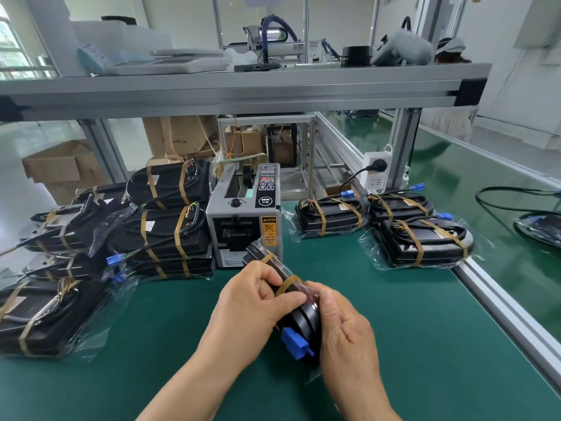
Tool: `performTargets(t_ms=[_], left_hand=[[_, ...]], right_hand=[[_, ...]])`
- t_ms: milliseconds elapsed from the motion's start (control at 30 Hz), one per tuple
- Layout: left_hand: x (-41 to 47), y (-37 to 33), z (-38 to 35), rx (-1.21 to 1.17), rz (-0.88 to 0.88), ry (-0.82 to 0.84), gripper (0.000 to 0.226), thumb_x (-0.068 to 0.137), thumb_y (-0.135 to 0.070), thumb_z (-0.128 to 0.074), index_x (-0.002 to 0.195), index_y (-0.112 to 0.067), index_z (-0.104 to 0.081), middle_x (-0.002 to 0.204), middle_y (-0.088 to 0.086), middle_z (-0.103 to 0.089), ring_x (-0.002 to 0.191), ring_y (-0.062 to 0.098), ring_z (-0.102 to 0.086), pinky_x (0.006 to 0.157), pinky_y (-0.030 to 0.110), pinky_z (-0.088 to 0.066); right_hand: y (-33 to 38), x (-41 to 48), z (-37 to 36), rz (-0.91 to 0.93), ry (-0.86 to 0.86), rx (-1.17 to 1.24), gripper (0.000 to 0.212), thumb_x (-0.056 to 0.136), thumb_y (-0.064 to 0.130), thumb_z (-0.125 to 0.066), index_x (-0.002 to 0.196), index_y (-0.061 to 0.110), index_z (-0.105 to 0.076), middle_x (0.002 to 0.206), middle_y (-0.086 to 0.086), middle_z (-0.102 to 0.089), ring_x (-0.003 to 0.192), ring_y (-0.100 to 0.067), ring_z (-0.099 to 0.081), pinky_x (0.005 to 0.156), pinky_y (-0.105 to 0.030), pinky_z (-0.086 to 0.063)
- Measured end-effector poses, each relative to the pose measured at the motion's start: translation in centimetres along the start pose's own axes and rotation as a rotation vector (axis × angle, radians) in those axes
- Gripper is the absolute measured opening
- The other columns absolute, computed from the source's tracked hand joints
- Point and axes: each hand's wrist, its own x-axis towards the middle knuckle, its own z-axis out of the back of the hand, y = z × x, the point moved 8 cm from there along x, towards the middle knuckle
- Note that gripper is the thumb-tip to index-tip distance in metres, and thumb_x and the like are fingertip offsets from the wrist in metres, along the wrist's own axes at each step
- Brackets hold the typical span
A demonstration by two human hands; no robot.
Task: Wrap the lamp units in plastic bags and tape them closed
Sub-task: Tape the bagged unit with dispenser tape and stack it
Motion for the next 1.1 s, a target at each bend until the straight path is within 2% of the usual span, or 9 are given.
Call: performTargets(t_ms=[200,367,500,567,667,767,867,967,1100], left_hand=[[0.0,0.5,-0.2,-0.083,-0.018,0.040,0.020,0.081,-0.029,-0.079,0.081,-0.038,-0.061,0.055,-0.012,-0.049,0.053,0.006,-0.043,0.064,0.033,-0.042],[-0.6,1.0,-0.5,-0.140,0.019,-0.025,0.022,0.078,-0.035,-0.078,0.075,-0.039,-0.056,0.055,-0.017,-0.051,0.053,0.004,-0.045,0.062,0.032,-0.043],[-0.8,0.5,-0.6,-0.094,-0.004,-0.006,0.021,0.081,-0.027,-0.078,0.073,-0.028,-0.059,0.056,-0.015,-0.052,0.054,0.006,-0.043,0.059,0.029,-0.041],[-0.9,0.3,-0.6,-0.099,-0.007,0.066,0.015,0.082,-0.019,-0.076,0.075,-0.025,-0.064,0.061,-0.011,-0.057,0.058,0.007,-0.048,0.061,0.027,-0.044],[-0.4,0.3,0.2,-0.134,0.017,0.160,0.017,0.082,-0.011,-0.072,0.070,-0.023,-0.071,0.062,-0.009,-0.062,0.058,0.006,-0.052,0.056,0.014,-0.043],[2.1,2.2,3.4,-0.304,0.134,-0.038,0.016,0.084,-0.015,-0.071,0.068,-0.015,-0.073,0.061,-0.003,-0.063,0.050,0.007,-0.049,0.050,0.013,-0.042],[5.1,4.9,6.0,-0.381,0.273,-0.274,0.014,0.086,-0.022,-0.072,0.077,-0.013,-0.076,0.061,-0.004,-0.062,0.046,0.004,-0.047,0.047,0.015,-0.041],[7.7,6.5,5.3,-0.512,0.393,-0.302,0.011,0.088,-0.022,-0.074,0.084,-0.013,-0.076,0.060,-0.005,-0.064,0.043,0.003,-0.047,0.046,0.018,-0.039],[9.5,7.9,3.9,-0.618,0.543,-0.348,0.018,0.088,-0.025,-0.075,0.075,-0.013,-0.071,0.054,-0.007,-0.062,0.039,0.003,-0.046,0.039,0.018,-0.037]], right_hand=[[0.5,0.0,0.3,-0.044,0.023,-0.026,0.029,0.103,0.028,-0.047,0.100,0.033,-0.076,0.094,0.021,-0.075,0.091,0.002,-0.069,0.073,-0.009,-0.048],[3.6,2.5,0.5,0.008,0.104,-0.229,0.034,0.091,0.042,-0.060,0.123,0.032,-0.068,0.114,0.027,-0.069,0.110,0.013,-0.059,0.100,-0.019,-0.047],[4.9,5.8,-2.6,0.024,0.355,-0.591,0.056,0.092,0.045,-0.063,0.143,0.026,-0.052,0.142,0.011,-0.057,0.131,-0.006,-0.051,0.113,-0.031,-0.039],[4.7,6.8,-4.3,0.005,0.466,-0.695,0.049,0.091,0.046,-0.063,0.136,0.026,-0.057,0.127,0.010,-0.062,0.117,-0.008,-0.057,0.103,-0.029,-0.043],[4.0,7.1,-5.7,-0.009,0.596,-0.703,0.016,0.092,0.042,-0.062,0.097,0.027,-0.064,0.091,0.011,-0.066,0.081,-0.008,-0.058,0.079,-0.029,-0.047],[3.4,7.0,-5.4,-0.035,0.602,-0.632,0.017,0.095,0.042,-0.058,0.098,0.026,-0.066,0.089,0.010,-0.070,0.080,-0.003,-0.062,0.072,-0.022,-0.047],[3.3,6.6,-4.6,-0.045,0.572,-0.624,0.021,0.097,0.039,-0.054,0.094,0.022,-0.066,0.090,0.005,-0.071,0.081,-0.012,-0.064,0.069,-0.023,-0.048],[3.1,5.9,-4.0,-0.057,0.560,-0.634,0.024,0.097,0.037,-0.052,0.093,0.017,-0.064,0.091,-0.003,-0.070,0.085,-0.022,-0.064,0.071,-0.027,-0.048],[3.2,5.3,-3.9,-0.072,0.522,-0.596,0.024,0.097,0.036,-0.052,0.094,0.016,-0.063,0.092,-0.004,-0.070,0.087,-0.025,-0.063,0.076,-0.030,-0.051]])
